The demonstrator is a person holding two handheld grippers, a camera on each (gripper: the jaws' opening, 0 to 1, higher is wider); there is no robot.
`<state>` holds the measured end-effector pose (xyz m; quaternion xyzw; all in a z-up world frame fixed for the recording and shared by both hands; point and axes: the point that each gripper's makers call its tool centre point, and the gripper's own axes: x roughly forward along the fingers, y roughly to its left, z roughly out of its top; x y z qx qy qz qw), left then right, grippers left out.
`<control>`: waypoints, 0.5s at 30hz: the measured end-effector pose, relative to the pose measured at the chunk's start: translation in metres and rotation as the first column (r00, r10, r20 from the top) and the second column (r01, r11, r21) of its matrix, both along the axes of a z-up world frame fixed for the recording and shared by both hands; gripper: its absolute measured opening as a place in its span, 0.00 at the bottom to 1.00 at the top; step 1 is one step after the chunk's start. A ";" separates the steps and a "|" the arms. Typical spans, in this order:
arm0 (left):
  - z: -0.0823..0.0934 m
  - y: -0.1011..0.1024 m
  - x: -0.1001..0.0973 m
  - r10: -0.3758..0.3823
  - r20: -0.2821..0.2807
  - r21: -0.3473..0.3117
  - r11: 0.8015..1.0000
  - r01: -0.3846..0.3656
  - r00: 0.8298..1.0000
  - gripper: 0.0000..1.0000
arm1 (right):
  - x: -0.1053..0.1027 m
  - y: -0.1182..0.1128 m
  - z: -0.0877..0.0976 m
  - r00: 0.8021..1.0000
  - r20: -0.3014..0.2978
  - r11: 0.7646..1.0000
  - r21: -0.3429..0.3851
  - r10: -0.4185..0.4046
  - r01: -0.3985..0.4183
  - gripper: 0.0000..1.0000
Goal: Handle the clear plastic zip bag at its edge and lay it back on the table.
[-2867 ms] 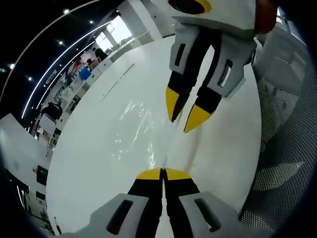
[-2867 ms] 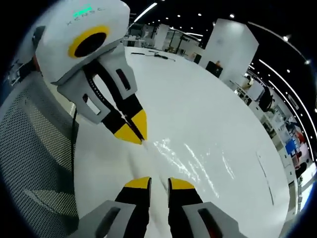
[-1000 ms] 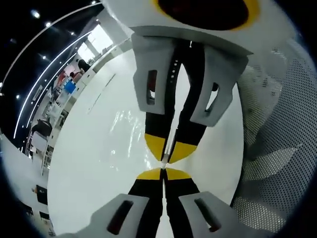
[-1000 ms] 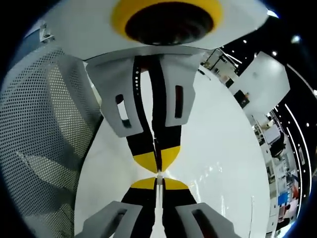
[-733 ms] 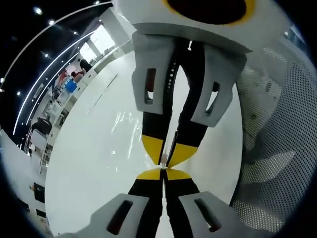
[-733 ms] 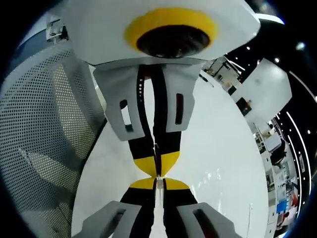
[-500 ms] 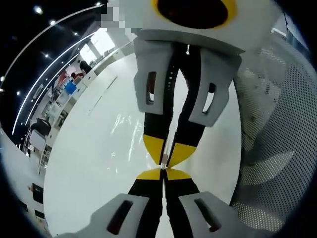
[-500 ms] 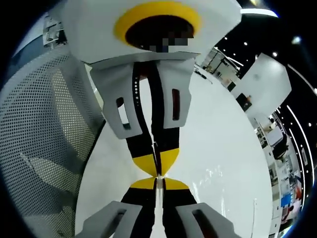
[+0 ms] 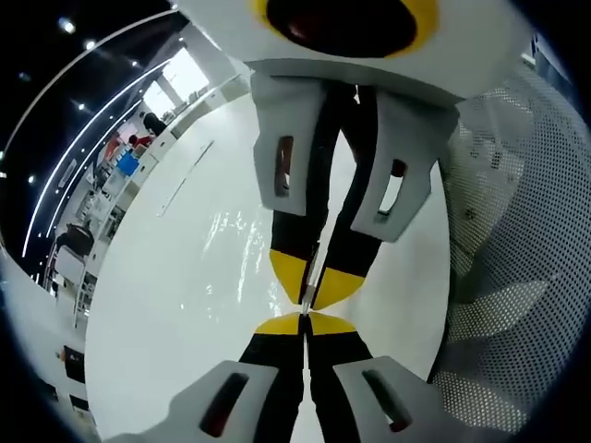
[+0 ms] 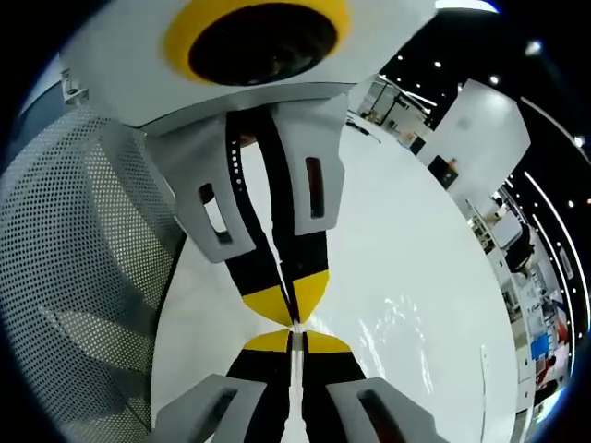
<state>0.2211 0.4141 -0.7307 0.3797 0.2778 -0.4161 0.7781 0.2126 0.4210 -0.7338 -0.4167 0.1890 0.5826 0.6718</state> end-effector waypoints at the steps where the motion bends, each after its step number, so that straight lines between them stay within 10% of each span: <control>1: 0.000 0.000 -0.001 0.006 -0.002 -0.001 1.000 -0.006 1.000 0.00 | -0.001 0.000 -0.001 1.000 0.000 1.000 0.000 -0.001 0.001 0.00; 15: -0.007 0.008 -0.007 0.032 -0.012 0.009 0.999 -0.032 0.999 0.00 | -0.005 -0.006 -0.004 1.000 -0.002 1.000 -0.024 -0.014 0.014 0.00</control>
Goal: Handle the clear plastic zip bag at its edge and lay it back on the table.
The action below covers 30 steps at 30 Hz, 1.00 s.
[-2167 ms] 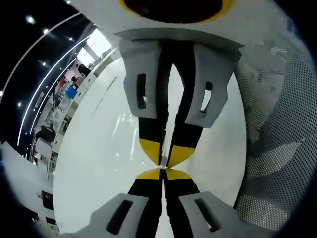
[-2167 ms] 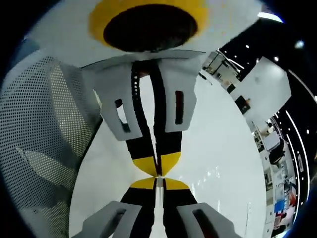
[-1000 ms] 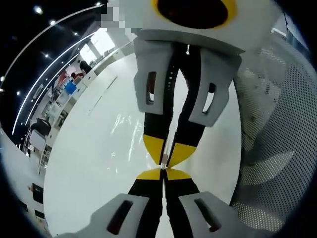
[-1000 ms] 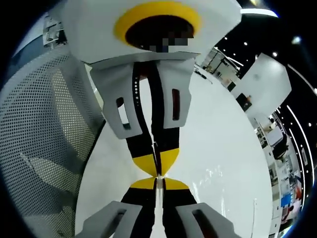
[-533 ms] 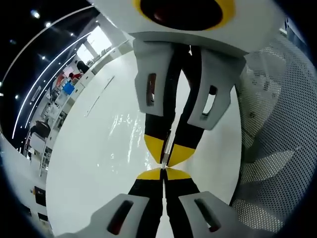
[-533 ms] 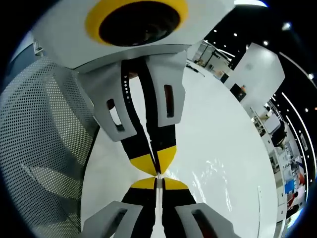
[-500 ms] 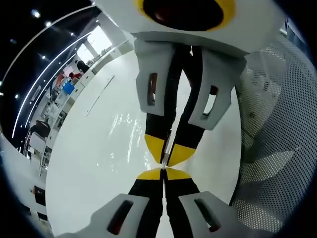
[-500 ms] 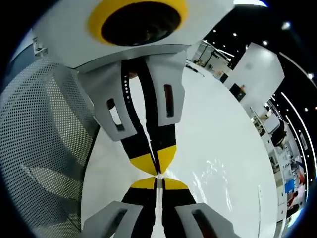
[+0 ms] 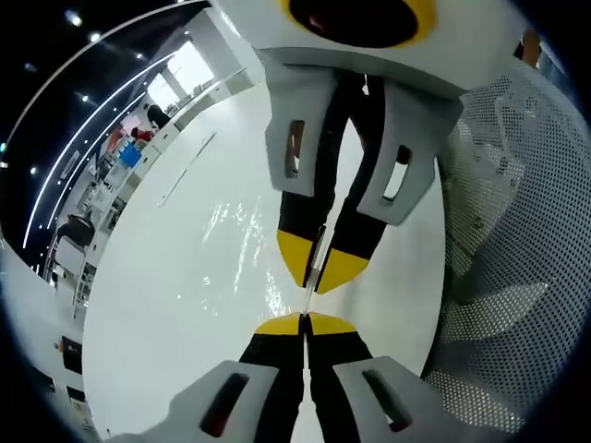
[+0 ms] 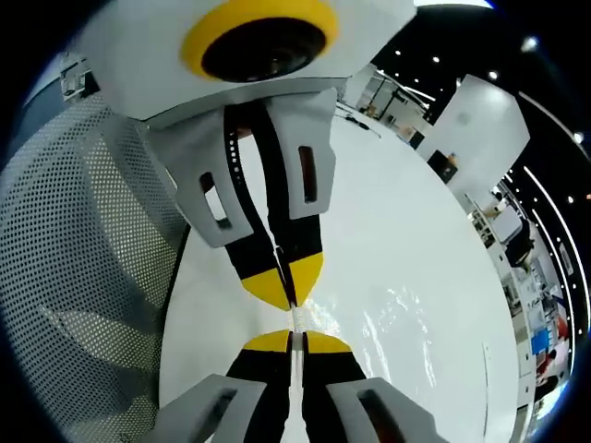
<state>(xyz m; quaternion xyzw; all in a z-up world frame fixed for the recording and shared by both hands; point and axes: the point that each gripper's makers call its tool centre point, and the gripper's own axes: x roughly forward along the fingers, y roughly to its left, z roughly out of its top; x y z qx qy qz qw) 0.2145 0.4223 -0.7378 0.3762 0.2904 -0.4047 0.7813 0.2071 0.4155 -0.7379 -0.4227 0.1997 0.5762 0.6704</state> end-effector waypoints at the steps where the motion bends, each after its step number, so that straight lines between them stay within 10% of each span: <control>1: 0.000 0.000 0.000 0.000 0.002 0.002 1.000 0.000 1.000 0.00 | 0.000 -0.001 0.000 1.000 0.001 1.000 0.000 -0.001 0.001 0.00; 30: 0.003 0.003 0.008 0.001 0.013 0.027 1.000 -0.002 1.000 0.00 | 0.009 -0.015 0.002 0.998 -0.010 0.998 -0.015 -0.068 0.068 0.00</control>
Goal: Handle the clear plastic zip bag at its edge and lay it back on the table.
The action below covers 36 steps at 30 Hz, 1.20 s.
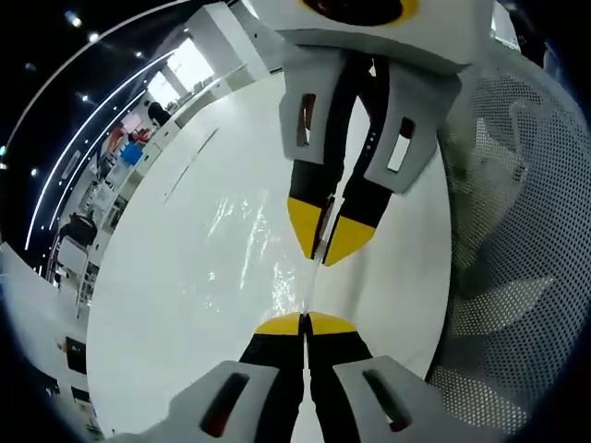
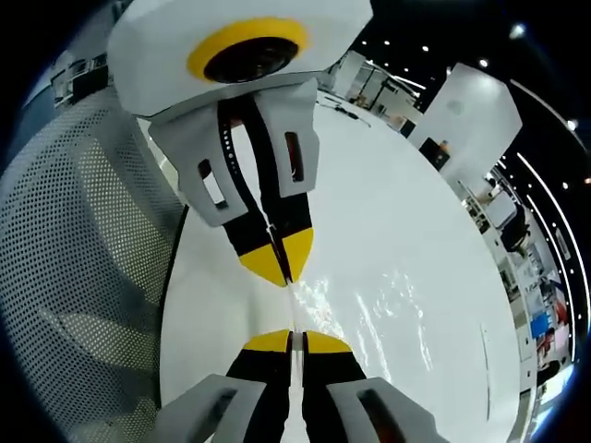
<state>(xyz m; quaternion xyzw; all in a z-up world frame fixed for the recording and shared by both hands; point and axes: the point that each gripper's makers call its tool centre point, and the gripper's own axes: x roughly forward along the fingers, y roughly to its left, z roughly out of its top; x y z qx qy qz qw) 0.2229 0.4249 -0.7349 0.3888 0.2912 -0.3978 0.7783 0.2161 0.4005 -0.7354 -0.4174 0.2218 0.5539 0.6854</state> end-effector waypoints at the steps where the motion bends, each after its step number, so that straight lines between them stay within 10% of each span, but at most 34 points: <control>1: 0.000 0.000 0.001 0.000 0.000 -0.001 1.000 0.000 1.000 0.00 | 0.001 -0.001 0.000 1.000 0.001 1.000 -0.001 -0.002 0.002 0.00; 36: -0.006 -0.001 0.013 0.003 -0.005 0.016 1.000 -0.003 1.000 0.00 | 0.009 -0.031 0.000 0.999 -0.004 0.998 -0.026 -0.051 0.051 0.00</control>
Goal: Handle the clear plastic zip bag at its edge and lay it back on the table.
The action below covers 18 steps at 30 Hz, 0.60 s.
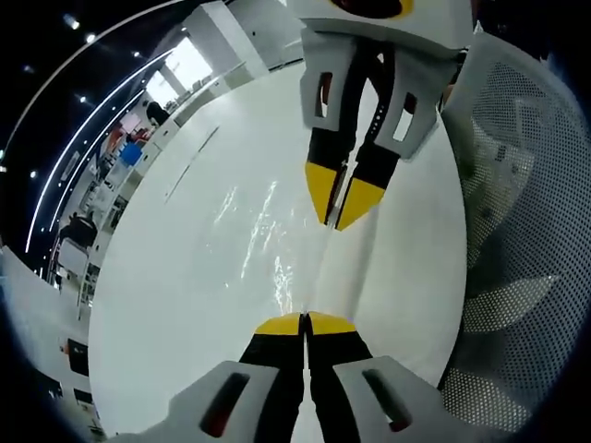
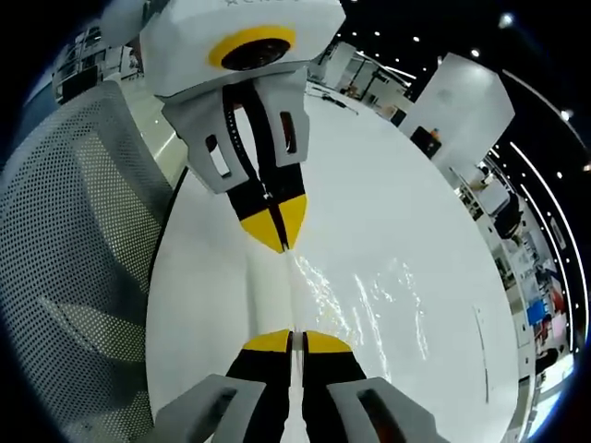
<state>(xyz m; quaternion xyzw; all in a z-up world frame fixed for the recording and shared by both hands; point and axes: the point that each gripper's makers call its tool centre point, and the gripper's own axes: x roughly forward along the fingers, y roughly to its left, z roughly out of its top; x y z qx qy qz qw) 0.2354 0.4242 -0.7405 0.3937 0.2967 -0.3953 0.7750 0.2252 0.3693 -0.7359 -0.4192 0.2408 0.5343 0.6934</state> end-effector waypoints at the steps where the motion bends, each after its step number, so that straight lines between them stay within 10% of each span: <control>1: 0.000 0.000 0.000 0.001 -0.001 0.001 1.000 -0.001 1.000 0.00 | 0.001 0.000 0.000 1.000 0.001 1.000 0.000 -0.002 0.002 0.00; 18: -0.001 0.003 -0.001 0.020 -0.012 0.005 1.000 -0.020 1.000 0.00 | 0.005 -0.005 -0.004 1.000 0.002 1.000 -0.007 -0.011 0.011 0.00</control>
